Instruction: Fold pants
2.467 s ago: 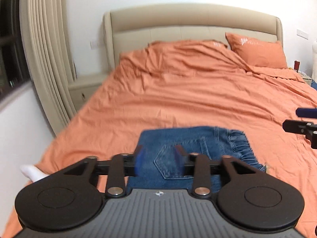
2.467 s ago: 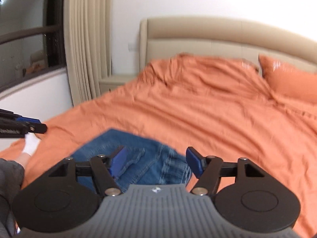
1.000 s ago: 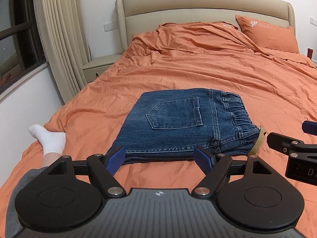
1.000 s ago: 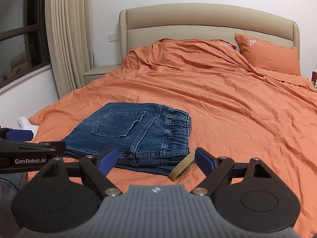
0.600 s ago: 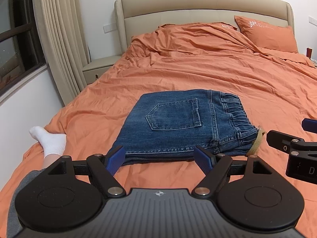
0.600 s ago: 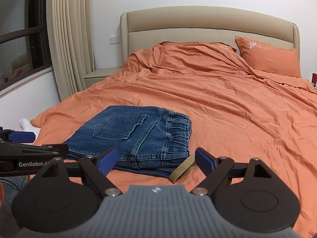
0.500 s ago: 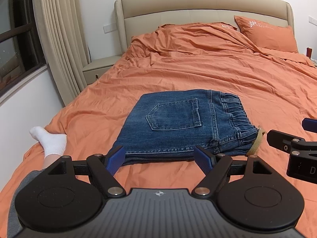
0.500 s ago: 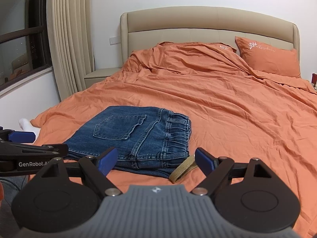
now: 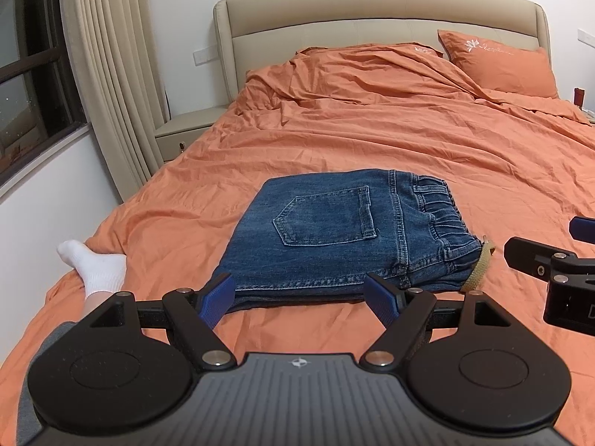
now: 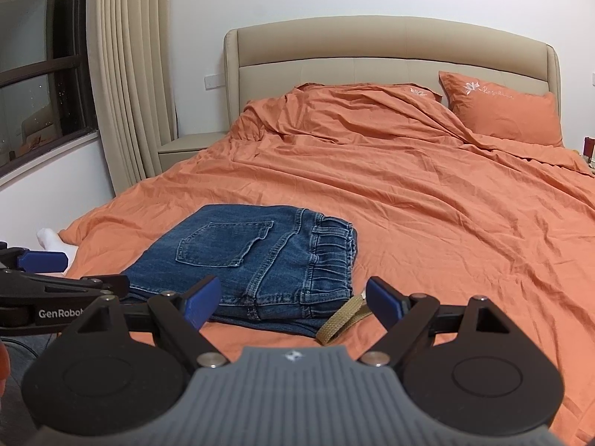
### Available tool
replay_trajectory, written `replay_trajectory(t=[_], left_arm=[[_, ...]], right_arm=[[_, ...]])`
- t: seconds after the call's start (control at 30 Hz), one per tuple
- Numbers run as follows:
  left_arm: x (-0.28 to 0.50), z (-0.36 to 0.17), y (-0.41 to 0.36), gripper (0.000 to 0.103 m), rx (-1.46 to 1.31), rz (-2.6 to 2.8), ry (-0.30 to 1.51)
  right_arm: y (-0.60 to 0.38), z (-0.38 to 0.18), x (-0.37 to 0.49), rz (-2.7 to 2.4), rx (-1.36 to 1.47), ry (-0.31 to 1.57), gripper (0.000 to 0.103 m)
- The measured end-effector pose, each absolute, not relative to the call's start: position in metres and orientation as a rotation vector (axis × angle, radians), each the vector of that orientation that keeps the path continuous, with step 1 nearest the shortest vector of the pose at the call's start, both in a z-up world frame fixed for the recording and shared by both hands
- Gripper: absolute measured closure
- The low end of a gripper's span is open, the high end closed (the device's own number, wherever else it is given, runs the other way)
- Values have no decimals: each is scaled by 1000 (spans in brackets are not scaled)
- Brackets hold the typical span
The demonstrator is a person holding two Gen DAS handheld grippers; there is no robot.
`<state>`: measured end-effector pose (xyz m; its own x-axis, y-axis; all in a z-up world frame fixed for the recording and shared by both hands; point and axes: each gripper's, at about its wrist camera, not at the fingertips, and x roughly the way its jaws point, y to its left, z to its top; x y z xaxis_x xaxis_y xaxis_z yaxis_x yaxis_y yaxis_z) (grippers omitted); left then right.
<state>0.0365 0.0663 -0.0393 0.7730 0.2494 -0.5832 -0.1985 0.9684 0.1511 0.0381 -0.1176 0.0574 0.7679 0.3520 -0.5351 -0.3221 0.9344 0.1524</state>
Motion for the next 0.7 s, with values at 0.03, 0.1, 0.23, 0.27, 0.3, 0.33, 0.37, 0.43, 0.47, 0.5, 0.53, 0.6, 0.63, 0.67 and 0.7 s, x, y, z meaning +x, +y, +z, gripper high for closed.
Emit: replay_trajectory(t=[0.03, 0.1, 0.23, 0.27, 0.3, 0.33, 0.37, 0.43, 0.47, 0.5, 0.53, 0.6, 0.63, 0.67, 0.7], left_arm=[[36, -39, 66, 11, 86, 242, 643], [36, -39, 66, 11, 94, 241, 644], [36, -39, 64, 11, 96, 242, 643], [36, -39, 64, 11, 96, 242, 643], [36, -39, 64, 11, 97, 243, 643], [36, -39, 64, 11, 97, 242, 643], [36, -39, 64, 11, 96, 242, 643], [36, -39, 64, 11, 94, 241, 644], [36, -39, 64, 11, 95, 241, 643], [35, -38, 64, 11, 94, 242, 643], [35, -38, 64, 11, 95, 242, 643], [35, -38, 64, 11, 95, 239, 640], [35, -38, 64, 11, 96, 237, 640], [35, -38, 64, 11, 96, 235, 640], [35, -37, 64, 11, 98, 230, 641]], right_arm=[[-118, 58, 38, 365, 52, 589, 21], [-118, 59, 38, 363, 50, 586, 21], [-119, 59, 37, 364, 51, 581, 21], [-120, 60, 37, 363, 50, 582, 21], [-120, 60, 37, 361, 51, 582, 21], [-120, 60, 38, 361, 51, 583, 21], [-120, 60, 38, 361, 52, 585, 21], [-120, 60, 37, 361, 52, 585, 21], [-120, 60, 38, 360, 51, 584, 21], [-120, 60, 38, 359, 51, 584, 21], [-120, 60, 38, 359, 51, 584, 21], [-120, 60, 37, 356, 51, 584, 21], [-120, 60, 37, 356, 51, 585, 21], [-119, 60, 37, 354, 51, 585, 21], [-120, 60, 37, 353, 51, 585, 21]])
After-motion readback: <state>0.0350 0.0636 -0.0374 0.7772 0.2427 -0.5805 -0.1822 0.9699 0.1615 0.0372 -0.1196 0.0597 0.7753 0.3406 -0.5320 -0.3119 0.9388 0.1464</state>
